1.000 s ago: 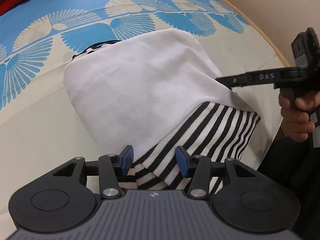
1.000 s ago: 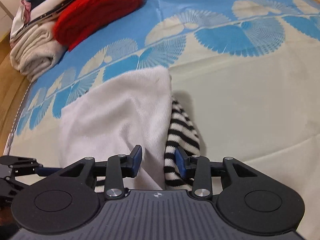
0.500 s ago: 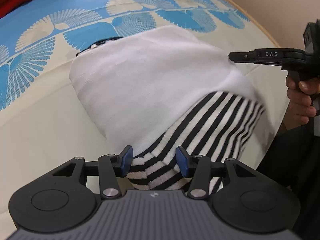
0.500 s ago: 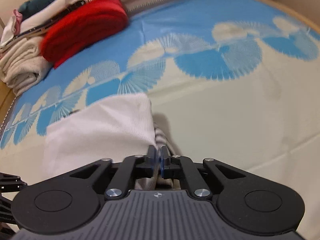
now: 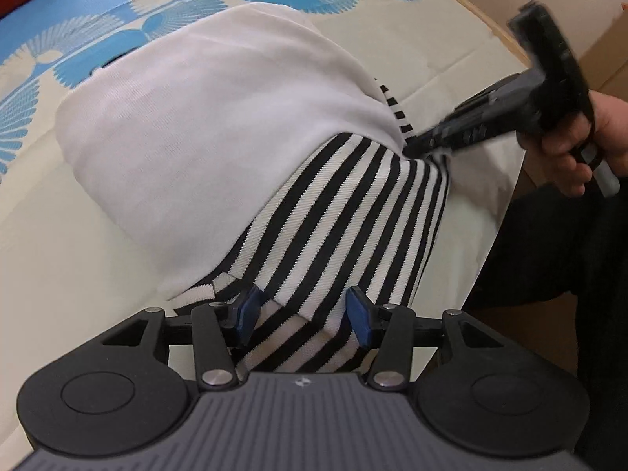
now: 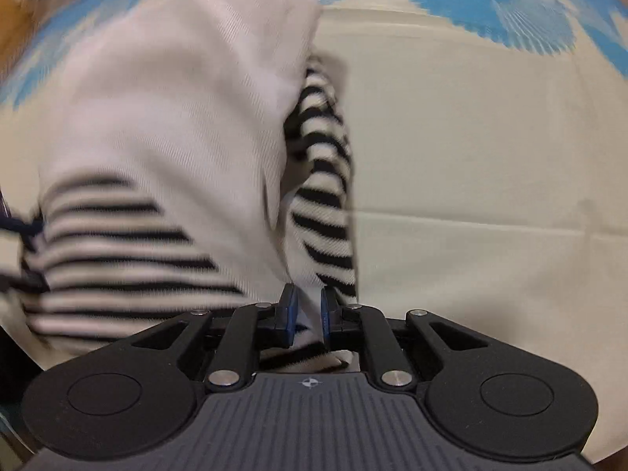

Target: Fold small clothes

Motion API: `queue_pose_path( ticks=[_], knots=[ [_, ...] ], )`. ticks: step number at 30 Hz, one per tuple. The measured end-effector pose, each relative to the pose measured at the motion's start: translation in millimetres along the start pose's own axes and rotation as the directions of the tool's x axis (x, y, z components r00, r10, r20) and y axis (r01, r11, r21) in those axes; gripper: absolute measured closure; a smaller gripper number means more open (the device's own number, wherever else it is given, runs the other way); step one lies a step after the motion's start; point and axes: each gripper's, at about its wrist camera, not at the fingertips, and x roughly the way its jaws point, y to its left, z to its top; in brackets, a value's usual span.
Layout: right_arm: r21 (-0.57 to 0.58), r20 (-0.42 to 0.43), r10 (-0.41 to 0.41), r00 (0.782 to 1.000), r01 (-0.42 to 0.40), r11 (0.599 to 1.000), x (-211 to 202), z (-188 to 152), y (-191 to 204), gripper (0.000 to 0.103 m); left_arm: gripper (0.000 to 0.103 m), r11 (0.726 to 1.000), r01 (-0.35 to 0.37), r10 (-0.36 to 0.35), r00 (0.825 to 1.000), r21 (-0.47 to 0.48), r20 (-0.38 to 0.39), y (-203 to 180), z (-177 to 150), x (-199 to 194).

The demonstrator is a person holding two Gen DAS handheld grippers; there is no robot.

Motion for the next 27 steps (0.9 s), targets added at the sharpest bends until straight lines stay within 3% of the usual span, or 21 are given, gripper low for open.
queue_pose_path(
  ticks=[3, 4, 5, 7, 11, 14, 17, 22, 24, 27],
  knots=[
    [0.074, 0.136, 0.066, 0.988, -0.077, 0.994, -27, 8, -10, 0.083, 0.049, 0.998, 0.007, -0.002, 0.998, -0.062, 0.069, 13, 4, -19],
    [0.093, 0.205, 0.087, 0.975, -0.108, 0.99, -38, 10, -12, 0.066, 0.045, 0.996, 0.006, 0.004, 0.994, -0.093, 0.106, 19, 5, -27],
    [0.105, 0.256, 0.088, 0.963, -0.119, 0.987, -44, 12, -14, 0.042, 0.038, 0.99, 0.014, 0.006, 0.99, -0.141, 0.141, 28, 6, -33],
    [0.123, 0.305, 0.086, 0.948, -0.129, 0.984, -47, 15, -16, 0.021, 0.023, 0.965, 0.008, 0.047, 0.978, -0.263, 0.205, 46, 9, -41],
    [0.147, 0.228, 0.111, 0.967, -0.147, 0.978, -21, 27, -10, 0.022, 0.018, 0.901, -0.09, 0.188, 0.963, -0.425, 0.193, 69, 14, -31],
    [0.111, 0.158, 0.062, 0.986, -0.08, 0.991, -5, 31, 7, 0.022, 0.017, 0.876, -0.129, 0.213, 0.968, -0.465, 0.133, 76, 20, -15],
    [0.097, 0.113, 0.029, 0.993, -0.04, 0.995, 9, 33, 19, 0.022, 0.011, 0.861, -0.116, 0.212, 0.967, -0.496, 0.143, 83, 16, -10],
    [0.102, 0.091, 0.018, 0.996, -0.028, 0.994, 26, 37, 25, 0.022, 0.01, 0.83, -0.03, 0.144, 0.976, -0.557, 0.162, 104, 13, 3],
    [0.104, 0.086, 0.02, 0.996, -0.029, 0.994, 29, 38, 24, 0.022, 0.01, 0.816, 0.046, 0.096, 0.972, -0.576, 0.213, 110, 7, 8],
    [0.12, 0.082, 0.029, 0.996, -0.039, 0.992, 31, 38, 23, 0.022, 0.01, 0.78, 0.12, 0.028, 0.974, -0.614, 0.226, 118, 11, 20]
  ],
)
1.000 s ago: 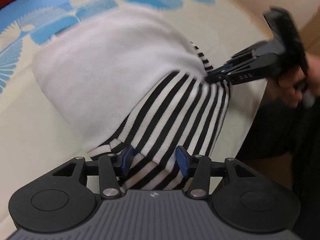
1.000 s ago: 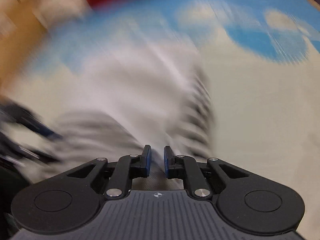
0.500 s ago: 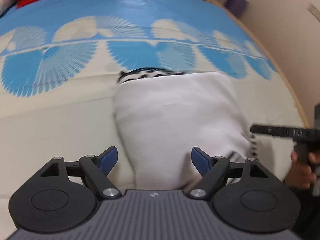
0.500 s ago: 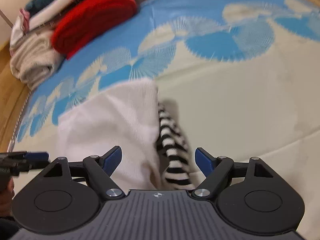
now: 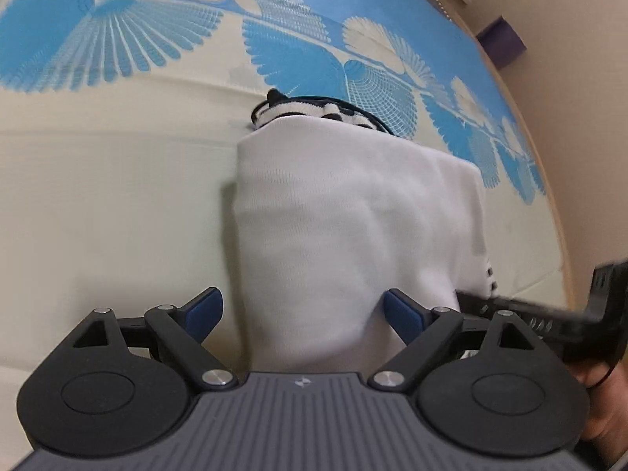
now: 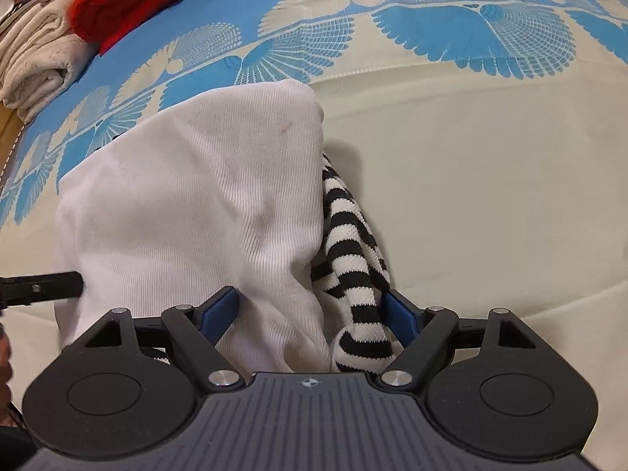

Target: Fold small clothes

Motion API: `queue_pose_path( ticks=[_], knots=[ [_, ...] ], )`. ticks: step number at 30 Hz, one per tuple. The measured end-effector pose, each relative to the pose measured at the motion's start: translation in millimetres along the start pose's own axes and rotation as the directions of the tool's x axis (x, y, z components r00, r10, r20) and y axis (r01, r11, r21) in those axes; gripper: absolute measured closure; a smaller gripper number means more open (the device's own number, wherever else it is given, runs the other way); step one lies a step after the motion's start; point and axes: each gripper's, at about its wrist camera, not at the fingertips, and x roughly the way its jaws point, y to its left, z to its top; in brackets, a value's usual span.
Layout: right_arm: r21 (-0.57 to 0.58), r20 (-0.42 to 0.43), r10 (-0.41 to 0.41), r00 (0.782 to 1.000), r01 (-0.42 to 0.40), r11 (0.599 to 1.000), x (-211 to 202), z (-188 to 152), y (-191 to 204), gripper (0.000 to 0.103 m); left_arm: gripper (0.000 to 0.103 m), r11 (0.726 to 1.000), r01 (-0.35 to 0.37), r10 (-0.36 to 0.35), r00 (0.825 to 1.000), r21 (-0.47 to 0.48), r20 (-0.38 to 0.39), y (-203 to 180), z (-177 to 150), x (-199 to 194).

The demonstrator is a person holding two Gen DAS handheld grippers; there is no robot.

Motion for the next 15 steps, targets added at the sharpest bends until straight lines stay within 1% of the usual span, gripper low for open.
queue_pose_path(
  ticks=[1, 3, 4, 5, 6, 7, 8, 9, 10, 11, 12, 13, 14, 15],
  knots=[
    [0.003, 0.0, 0.004, 1.0, -0.004, 1.0, 2, 1, 0, 0.023, 0.01, 1.0, 0.019, -0.019, 1.0, 0.009, 0.005, -1, 1, 2],
    [0.008, 0.001, 0.017, 1.0, -0.017, 1.0, 3, 3, 0, 0.03, 0.01, 0.999, 0.024, -0.024, 1.0, 0.025, -0.005, -4, 1, 12],
    [0.016, 0.002, 0.028, 1.0, -0.028, 0.999, 3, 3, 0, 0.038, 0.01, 1.0, 0.021, -0.021, 1.0, 0.019, -0.016, -5, 1, 17],
    [0.026, 0.002, 0.039, 0.999, -0.039, 0.999, 4, 4, 0, 0.049, 0.011, 1.0, 0.023, -0.023, 1.0, 0.01, -0.016, -5, 2, 21],
    [0.04, 0.003, 0.055, 0.998, -0.055, 0.998, 4, 4, 0, 0.054, 0.011, 1.0, 0.021, -0.021, 1.0, 0.008, -0.005, -7, 2, 23],
    [0.047, 0.006, 0.062, 0.998, -0.062, 0.997, 5, 4, 0, 0.064, 0.014, 1.0, 0.016, -0.016, 1.0, 0.009, 0.001, -8, 2, 24],
    [0.048, 0.012, 0.061, 0.998, -0.061, 0.997, 4, 4, 2, 0.072, 0.018, 1.0, 0.009, -0.009, 1.0, 0.01, 0.005, -9, 3, 26],
    [0.044, 0.017, 0.057, 0.998, -0.058, 0.997, 4, 5, 4, 0.075, 0.021, 1.0, 0.004, -0.005, 1.0, 0.013, 0.009, -11, 4, 26],
    [0.039, 0.025, 0.05, 0.998, -0.051, 0.998, 4, 5, 5, 0.078, 0.031, 1.0, 0.003, -0.003, 1.0, 0.023, 0.018, -14, 5, 26],
    [0.038, 0.034, 0.044, 0.998, -0.045, 0.998, 3, 6, 7, 0.082, 0.043, 0.999, 0.004, -0.005, 1.0, 0.036, 0.027, -16, 6, 23],
    [0.038, 0.049, 0.038, 0.998, -0.04, 0.998, 0, 6, 9, 0.083, 0.049, 0.999, 0.007, -0.009, 0.999, 0.046, 0.038, -18, 8, 19],
    [0.039, 0.063, 0.037, 0.997, -0.04, 0.998, -1, 8, 11, 0.085, 0.057, 0.998, 0.009, -0.012, 0.999, 0.056, 0.049, -20, 11, 14],
    [0.042, 0.085, 0.038, 0.996, -0.042, 0.998, -4, 9, 13, 0.086, 0.061, 0.997, 0.008, -0.013, 0.998, 0.071, 0.065, -23, 12, 7],
    [0.048, 0.112, 0.043, 0.993, -0.049, 0.998, -7, 11, 16, 0.086, 0.061, 0.995, -0.002, -0.007, 0.996, 0.098, 0.094, -28, 14, -1]
  ],
)
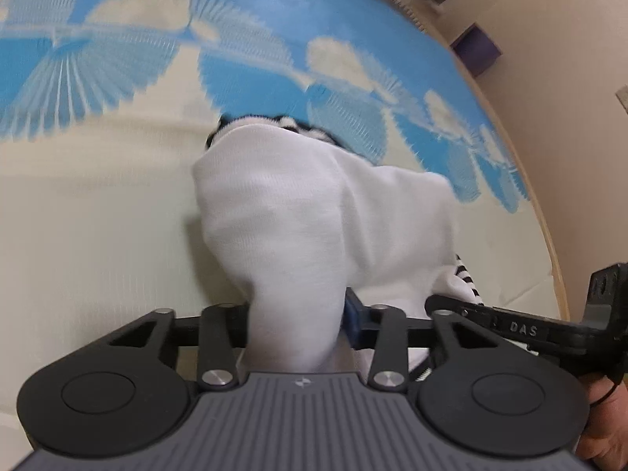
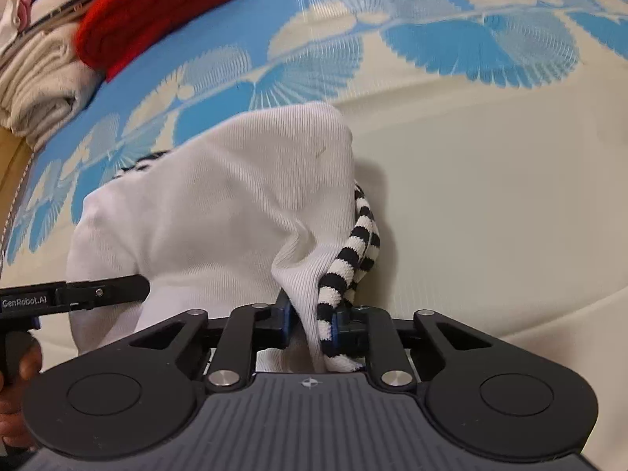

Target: Fold small clothes

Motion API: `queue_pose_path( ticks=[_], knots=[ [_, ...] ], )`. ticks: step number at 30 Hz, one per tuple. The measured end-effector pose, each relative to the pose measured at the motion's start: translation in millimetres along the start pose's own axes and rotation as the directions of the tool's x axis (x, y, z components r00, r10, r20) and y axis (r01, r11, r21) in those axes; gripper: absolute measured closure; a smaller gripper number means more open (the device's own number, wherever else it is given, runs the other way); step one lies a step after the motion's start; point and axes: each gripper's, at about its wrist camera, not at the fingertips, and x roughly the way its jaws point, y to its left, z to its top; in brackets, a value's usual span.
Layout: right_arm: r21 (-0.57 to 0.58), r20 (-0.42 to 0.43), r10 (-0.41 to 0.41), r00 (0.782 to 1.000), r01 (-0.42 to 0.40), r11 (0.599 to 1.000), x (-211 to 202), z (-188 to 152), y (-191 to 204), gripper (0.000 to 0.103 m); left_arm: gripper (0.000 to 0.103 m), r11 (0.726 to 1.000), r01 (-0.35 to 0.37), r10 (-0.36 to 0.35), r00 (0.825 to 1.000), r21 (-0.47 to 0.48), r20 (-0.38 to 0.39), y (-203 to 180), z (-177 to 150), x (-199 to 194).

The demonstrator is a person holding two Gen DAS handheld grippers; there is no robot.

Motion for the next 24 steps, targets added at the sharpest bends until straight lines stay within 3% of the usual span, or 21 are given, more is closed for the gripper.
queue_pose_path(
  ticks=[6, 9, 10, 11, 12, 13, 15, 16, 18, 21, 23, 24],
  knots=[
    [-0.001, 0.192, 0.071, 0.979, -0.072, 0.997, -16, 13, 31, 0.087, 0.06, 0.995, -0.07, 0.055, 0.979, 0.072, 0.196, -9, 15, -51],
    [-0.05, 0.28, 0.082, 0.957, -0.071, 0.996, -20, 18, 57, 0.087, 0.048, 0.988, -0.141, 0.12, 0.957, 0.06, 0.264, -3, 23, -67],
    [-0.054, 0.297, 0.062, 0.953, -0.048, 0.997, -19, 20, 63, 0.086, 0.038, 0.985, -0.163, 0.144, 0.95, 0.05, 0.279, 0, 24, -70],
    [-0.053, 0.304, 0.028, 0.952, -0.012, 0.999, -16, 21, 67, 0.081, 0.031, 0.978, -0.207, 0.188, 0.937, 0.037, 0.294, 4, 25, -72],
    [-0.051, 0.294, -0.008, 0.956, 0.024, 0.998, -12, 23, 69, 0.074, 0.031, 0.969, -0.247, 0.227, 0.926, 0.028, 0.302, 6, 25, -75],
    [-0.054, 0.264, -0.04, 0.964, 0.056, 0.997, -7, 25, 70, 0.054, 0.031, 0.957, -0.289, 0.267, 0.912, 0.024, 0.311, 9, 24, -79],
    [-0.068, 0.264, -0.069, 0.962, 0.09, 0.994, -8, 22, 72, 0.051, 0.031, 0.955, -0.297, 0.274, 0.901, 0.017, 0.336, 10, 22, -91],
    [-0.082, 0.267, -0.054, 0.962, 0.079, 0.993, -11, 22, 74, 0.051, 0.032, 0.964, -0.267, 0.248, 0.91, 0.012, 0.333, 11, 22, -96],
    [-0.108, 0.252, -0.017, 0.967, 0.045, 0.993, -14, 19, 76, 0.052, 0.032, 0.985, -0.173, 0.161, 0.945, 0.018, 0.285, 12, 18, -102],
    [-0.155, 0.129, -0.012, 0.992, 0.032, 0.987, 1, 13, 79, 0.049, 0.032, 0.991, -0.115, 0.101, 0.979, 0.07, 0.179, 8, 8, -91],
    [-0.205, -0.014, -0.127, 0.992, 0.121, 0.971, 26, 4, 77, 0.049, 0.033, 0.976, -0.174, 0.168, 0.984, 0.129, 0.055, 2, -5, -62],
    [-0.219, -0.055, -0.175, 0.983, 0.159, 0.963, 35, 0, 75, 0.049, 0.033, 0.957, -0.232, 0.237, 0.972, 0.172, -0.005, 1, -12, -44]
  ],
)
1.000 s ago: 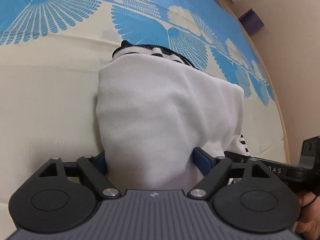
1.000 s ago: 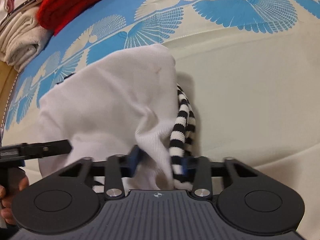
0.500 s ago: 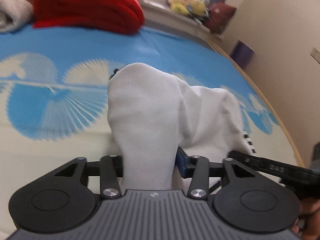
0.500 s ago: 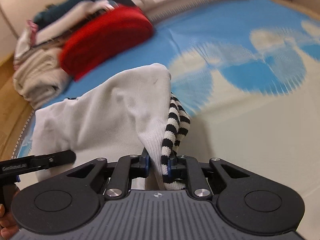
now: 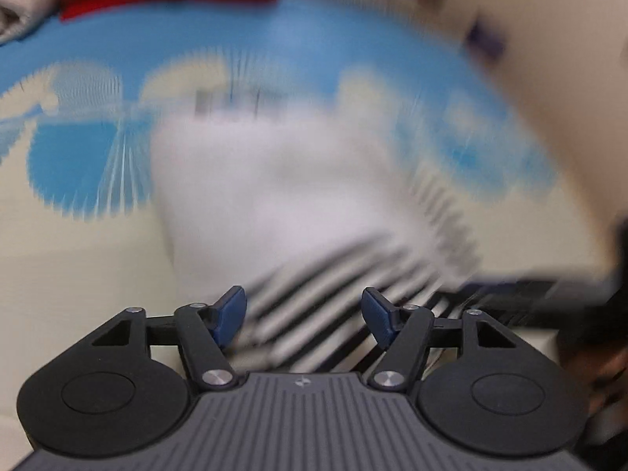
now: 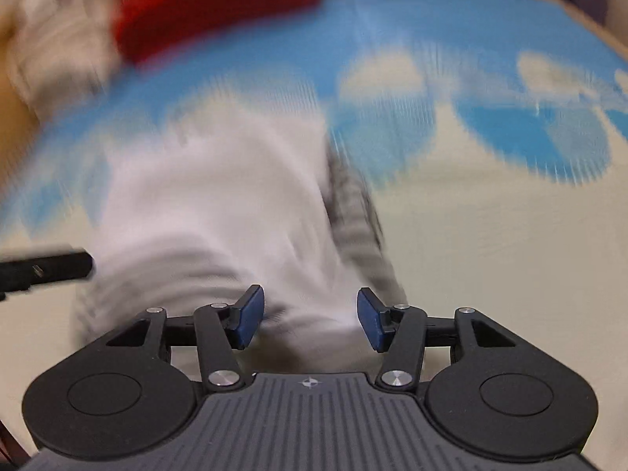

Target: Fold small clothes

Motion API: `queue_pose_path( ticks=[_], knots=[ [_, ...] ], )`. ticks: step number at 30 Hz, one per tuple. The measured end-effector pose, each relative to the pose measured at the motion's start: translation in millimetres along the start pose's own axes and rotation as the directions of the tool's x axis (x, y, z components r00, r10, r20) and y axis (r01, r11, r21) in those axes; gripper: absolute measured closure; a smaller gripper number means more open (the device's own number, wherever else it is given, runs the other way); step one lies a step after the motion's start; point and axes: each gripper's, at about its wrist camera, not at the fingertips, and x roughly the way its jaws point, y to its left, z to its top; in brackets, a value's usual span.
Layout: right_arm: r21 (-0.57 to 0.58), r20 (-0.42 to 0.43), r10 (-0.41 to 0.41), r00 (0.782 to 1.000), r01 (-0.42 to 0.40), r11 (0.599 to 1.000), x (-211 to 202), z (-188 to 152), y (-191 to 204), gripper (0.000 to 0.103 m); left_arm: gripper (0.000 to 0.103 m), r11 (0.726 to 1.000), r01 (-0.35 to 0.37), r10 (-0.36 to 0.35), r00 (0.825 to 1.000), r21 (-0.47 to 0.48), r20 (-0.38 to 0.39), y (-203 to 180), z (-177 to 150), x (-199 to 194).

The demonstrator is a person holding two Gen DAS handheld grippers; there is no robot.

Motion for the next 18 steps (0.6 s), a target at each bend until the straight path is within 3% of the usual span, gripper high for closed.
queue_pose_path(
  ticks=[1, 3, 5, 7, 8, 10, 11, 13, 15, 18],
  knots=[
    [0.011, -0.017, -0.013, 1.0, 0.013, 1.0, 3, -2, -2, 0.046, 0.033, 0.998, -0.042, 0.042, 0.999, 0.04, -0.015, -5, -6, 7],
    [0.062, 0.018, 0.0, 1.0, -0.001, 0.998, -6, 1, -7, 0.046, 0.035, 0.997, -0.061, 0.061, 0.998, 0.049, 0.01, -12, -6, -3],
    [0.069, 0.067, 0.006, 0.998, -0.011, 0.998, -18, 2, -9, 0.047, 0.038, 0.998, -0.03, 0.026, 0.997, 0.058, 0.072, -18, -6, -28],
    [0.056, 0.058, 0.004, 0.998, -0.007, 0.998, -18, 0, -12, 0.047, 0.035, 0.997, 0.024, -0.033, 0.993, 0.079, 0.115, -21, -13, -46],
    [0.05, 0.035, -0.001, 0.999, -0.001, 0.999, -14, -1, -13, 0.046, 0.035, 0.996, 0.039, -0.045, 0.997, 0.082, 0.069, -20, -17, -40],
    [0.038, -0.013, -0.017, 1.0, 0.018, 0.999, -9, -8, -14, 0.046, 0.036, 0.994, -0.023, 0.031, 0.996, 0.11, -0.078, -21, -26, -10],
    [0.031, -0.024, -0.031, 0.999, 0.032, 0.999, -9, -8, -15, 0.046, 0.036, 0.987, -0.054, 0.071, 0.992, 0.153, -0.103, -25, -33, -2],
    [0.018, 0.0, -0.059, 0.998, 0.059, 0.998, -19, -14, -18, 0.046, 0.035, 0.966, -0.104, 0.123, 0.99, 0.235, -0.067, -41, -40, -6],
    [0.017, 0.059, -0.089, 0.994, 0.088, 0.996, -35, -16, -20, 0.046, 0.035, 0.971, -0.133, 0.142, 0.989, 0.201, -0.03, -48, -38, -23],
    [-0.008, 0.201, -0.062, 0.978, 0.065, 0.998, -77, -22, -22, 0.042, 0.028, 0.975, -0.197, 0.19, 0.979, 0.103, 0.074, -54, -36, -60]
  ],
)
